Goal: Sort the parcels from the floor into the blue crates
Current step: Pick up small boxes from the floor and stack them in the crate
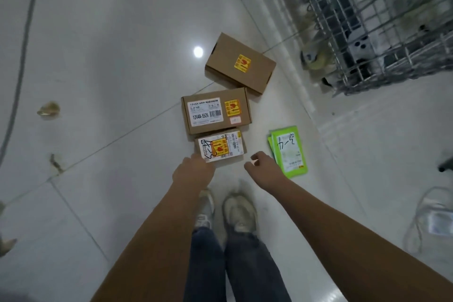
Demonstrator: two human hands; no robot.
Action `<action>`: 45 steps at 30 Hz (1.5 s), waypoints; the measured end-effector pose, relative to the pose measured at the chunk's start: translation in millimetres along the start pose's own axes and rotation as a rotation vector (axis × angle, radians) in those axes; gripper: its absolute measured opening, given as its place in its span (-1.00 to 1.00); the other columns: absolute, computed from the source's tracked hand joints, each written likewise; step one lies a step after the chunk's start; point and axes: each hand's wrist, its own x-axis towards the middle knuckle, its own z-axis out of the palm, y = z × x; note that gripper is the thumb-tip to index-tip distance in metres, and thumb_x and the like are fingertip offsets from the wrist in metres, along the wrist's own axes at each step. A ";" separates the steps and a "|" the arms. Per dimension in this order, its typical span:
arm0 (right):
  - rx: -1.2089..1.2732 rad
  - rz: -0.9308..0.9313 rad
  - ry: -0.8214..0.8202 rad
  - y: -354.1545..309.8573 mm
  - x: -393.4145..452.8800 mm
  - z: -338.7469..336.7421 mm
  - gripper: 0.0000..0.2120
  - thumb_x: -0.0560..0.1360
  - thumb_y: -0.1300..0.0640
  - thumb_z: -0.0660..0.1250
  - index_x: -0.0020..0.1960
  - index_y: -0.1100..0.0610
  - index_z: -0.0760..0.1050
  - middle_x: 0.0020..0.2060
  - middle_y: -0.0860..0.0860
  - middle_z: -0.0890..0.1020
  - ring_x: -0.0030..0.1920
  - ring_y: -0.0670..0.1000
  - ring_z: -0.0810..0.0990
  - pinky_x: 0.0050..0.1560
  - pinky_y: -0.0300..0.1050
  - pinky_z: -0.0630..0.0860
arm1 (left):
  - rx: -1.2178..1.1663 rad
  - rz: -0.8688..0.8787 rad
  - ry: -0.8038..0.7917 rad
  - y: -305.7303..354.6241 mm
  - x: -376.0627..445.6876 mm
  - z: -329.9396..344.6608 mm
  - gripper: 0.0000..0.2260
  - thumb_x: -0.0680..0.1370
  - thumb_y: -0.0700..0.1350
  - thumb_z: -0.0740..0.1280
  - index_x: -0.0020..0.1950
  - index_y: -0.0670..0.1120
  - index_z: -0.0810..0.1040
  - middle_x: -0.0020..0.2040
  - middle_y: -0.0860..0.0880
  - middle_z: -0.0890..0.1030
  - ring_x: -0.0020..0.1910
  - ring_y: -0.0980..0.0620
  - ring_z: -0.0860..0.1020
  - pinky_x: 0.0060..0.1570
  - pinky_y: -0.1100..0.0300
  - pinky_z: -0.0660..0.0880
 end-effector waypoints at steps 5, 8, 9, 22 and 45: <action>0.013 0.008 0.021 6.7 54.8 9.3 -0.43 0.51 0.03 0.27 0.45 0.18 0.24 0.37 0.14 0.39 0.33 0.13 0.41 0.23 -0.07 0.36 | -0.190 -0.023 -0.013 -3.9 49.5 20.7 -0.61 0.59 0.01 0.18 0.32 -0.20 0.36 0.26 -0.18 0.49 0.15 -0.13 0.47 0.08 0.09 0.39; 0.033 -0.001 0.040 6.4 81.7 15.3 -0.37 0.48 0.06 0.30 0.48 0.17 0.18 0.41 0.14 0.35 0.37 0.14 0.37 0.29 -0.01 0.36 | -0.343 -0.101 -0.022 -8.0 77.1 33.3 -0.57 0.57 0.02 0.23 0.33 -0.22 0.35 0.27 -0.20 0.48 0.16 -0.15 0.49 0.03 0.10 0.39; 0.037 -0.003 0.036 6.3 89.6 18.3 -0.36 0.48 0.07 0.30 0.49 0.17 0.16 0.42 0.15 0.34 0.37 0.14 0.36 0.29 -0.02 0.34 | -0.393 -0.123 -0.032 -9.8 84.4 38.0 -0.55 0.57 0.03 0.24 0.35 -0.22 0.33 0.28 -0.20 0.47 0.20 -0.16 0.48 0.10 0.07 0.42; 0.290 0.060 -0.231 -9.8 106.5 25.1 -0.48 0.46 0.05 0.36 0.32 0.02 0.18 0.22 0.13 0.47 0.17 0.11 0.44 0.14 0.04 0.39 | -0.957 -0.240 -0.166 -31.8 94.4 50.0 -0.80 0.49 0.01 0.34 0.05 -0.03 0.50 -0.22 0.05 0.57 -0.25 0.11 0.50 -0.30 0.24 0.45; 0.520 -0.267 -0.368 -156.4 -59.8 -95.0 -0.45 0.48 -0.04 0.36 0.41 0.04 0.29 0.11 0.14 0.64 0.09 0.20 0.62 0.20 0.19 0.49 | -1.502 0.231 -0.152 -2.7 -100.9 -78.8 -0.81 0.49 -0.07 0.36 0.10 -0.01 0.54 -0.01 -0.04 0.68 -0.08 0.02 0.64 -0.13 0.15 0.57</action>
